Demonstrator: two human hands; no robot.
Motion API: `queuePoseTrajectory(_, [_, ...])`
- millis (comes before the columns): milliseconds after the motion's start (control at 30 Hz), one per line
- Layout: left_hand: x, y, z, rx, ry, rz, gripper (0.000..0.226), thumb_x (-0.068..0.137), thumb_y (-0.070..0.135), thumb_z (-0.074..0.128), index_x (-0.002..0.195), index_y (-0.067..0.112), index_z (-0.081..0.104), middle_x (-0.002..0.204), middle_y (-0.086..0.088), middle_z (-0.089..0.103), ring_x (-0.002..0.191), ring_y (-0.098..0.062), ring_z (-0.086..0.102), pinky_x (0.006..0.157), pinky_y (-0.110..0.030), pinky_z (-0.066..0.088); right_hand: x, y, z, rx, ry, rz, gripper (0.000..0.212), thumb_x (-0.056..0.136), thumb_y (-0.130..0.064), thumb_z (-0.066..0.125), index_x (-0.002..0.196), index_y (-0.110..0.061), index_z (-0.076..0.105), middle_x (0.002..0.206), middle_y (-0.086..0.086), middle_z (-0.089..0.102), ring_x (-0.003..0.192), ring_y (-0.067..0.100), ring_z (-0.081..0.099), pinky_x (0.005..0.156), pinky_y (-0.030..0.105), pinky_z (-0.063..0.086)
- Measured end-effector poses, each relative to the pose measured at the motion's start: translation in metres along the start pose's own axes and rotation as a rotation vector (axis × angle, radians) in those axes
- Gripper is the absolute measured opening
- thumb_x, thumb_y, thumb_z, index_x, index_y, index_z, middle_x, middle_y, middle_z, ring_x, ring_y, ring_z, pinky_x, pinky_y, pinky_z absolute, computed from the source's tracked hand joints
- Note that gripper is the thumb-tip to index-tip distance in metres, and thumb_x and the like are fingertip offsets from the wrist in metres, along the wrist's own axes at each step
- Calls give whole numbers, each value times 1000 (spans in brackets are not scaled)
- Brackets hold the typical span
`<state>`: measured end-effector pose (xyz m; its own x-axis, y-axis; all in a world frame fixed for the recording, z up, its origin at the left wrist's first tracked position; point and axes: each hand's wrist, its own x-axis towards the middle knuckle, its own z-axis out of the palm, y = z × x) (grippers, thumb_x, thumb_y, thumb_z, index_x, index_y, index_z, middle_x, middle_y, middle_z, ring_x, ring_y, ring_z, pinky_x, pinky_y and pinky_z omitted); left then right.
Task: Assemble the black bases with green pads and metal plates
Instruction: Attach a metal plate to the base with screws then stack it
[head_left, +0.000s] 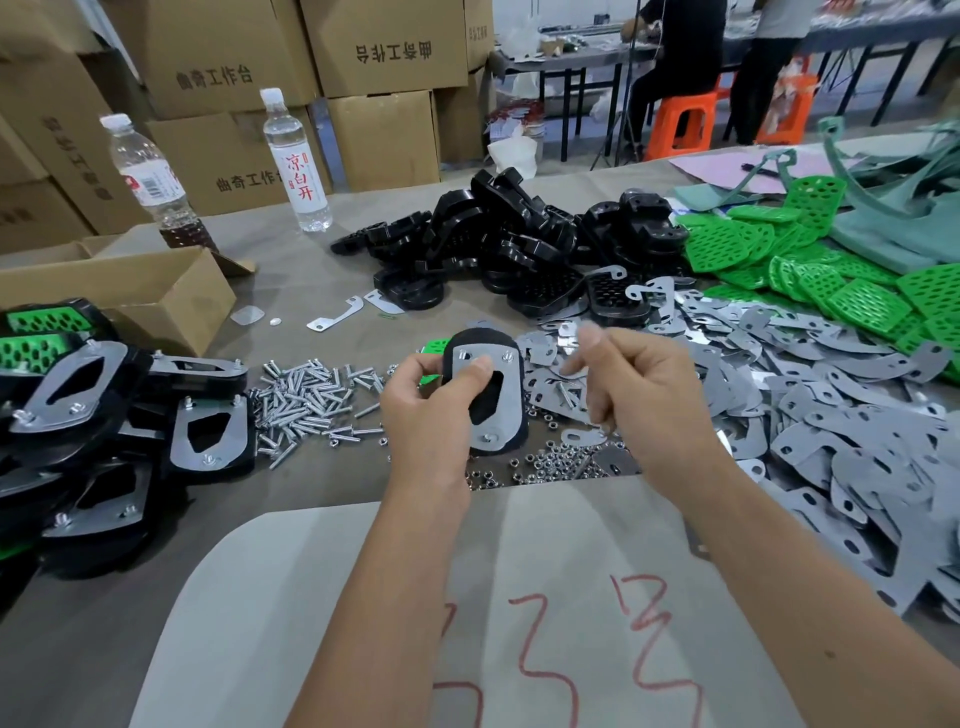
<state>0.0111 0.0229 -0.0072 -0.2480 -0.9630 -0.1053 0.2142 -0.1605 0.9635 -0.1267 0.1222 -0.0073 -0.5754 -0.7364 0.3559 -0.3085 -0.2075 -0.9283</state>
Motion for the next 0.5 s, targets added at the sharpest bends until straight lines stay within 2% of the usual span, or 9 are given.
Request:
queuePoseTrajectory(67, [-2,2,1,59,-33,47,18,84,6,80,80,15,64,80,-9,73,71,-27,68,71,-47,60,0,1,2,-207,-46,-124,22,101,-36,64,86,-20,63,60,6,56,51,15,49,50,33,41])
queuePoseTrajectory(133, [-6,2,2,127,-69,101,18,82,8,80,86,8,62,78,-13,72,70,-27,66,73,-51,59,0,2,7,-392,-129,-199,13,101,-32,64,94,-26,54,65,-5,58,55,13,52,54,33,42])
queuePoseTrajectory(267, [-13,4,5,235,-109,151,31,68,23,76,86,6,58,76,-22,68,62,-25,57,69,-56,57,0,5,12,-641,-230,-238,12,105,-35,49,97,-28,42,72,-11,60,66,12,55,62,42,47])
queuePoseTrajectory(367, [-14,7,4,258,-131,150,32,67,27,74,85,6,57,71,-13,64,62,-23,55,67,-46,51,-2,3,14,-717,-245,-275,15,106,-32,42,93,-27,38,72,-12,54,67,12,48,59,41,40])
queuePoseTrajectory(500, [-15,9,3,292,-159,102,38,65,33,70,88,5,58,78,-13,67,71,-21,59,73,-41,49,-3,2,14,-791,-256,-232,20,107,-35,35,92,-23,40,76,-8,50,71,21,47,62,44,43])
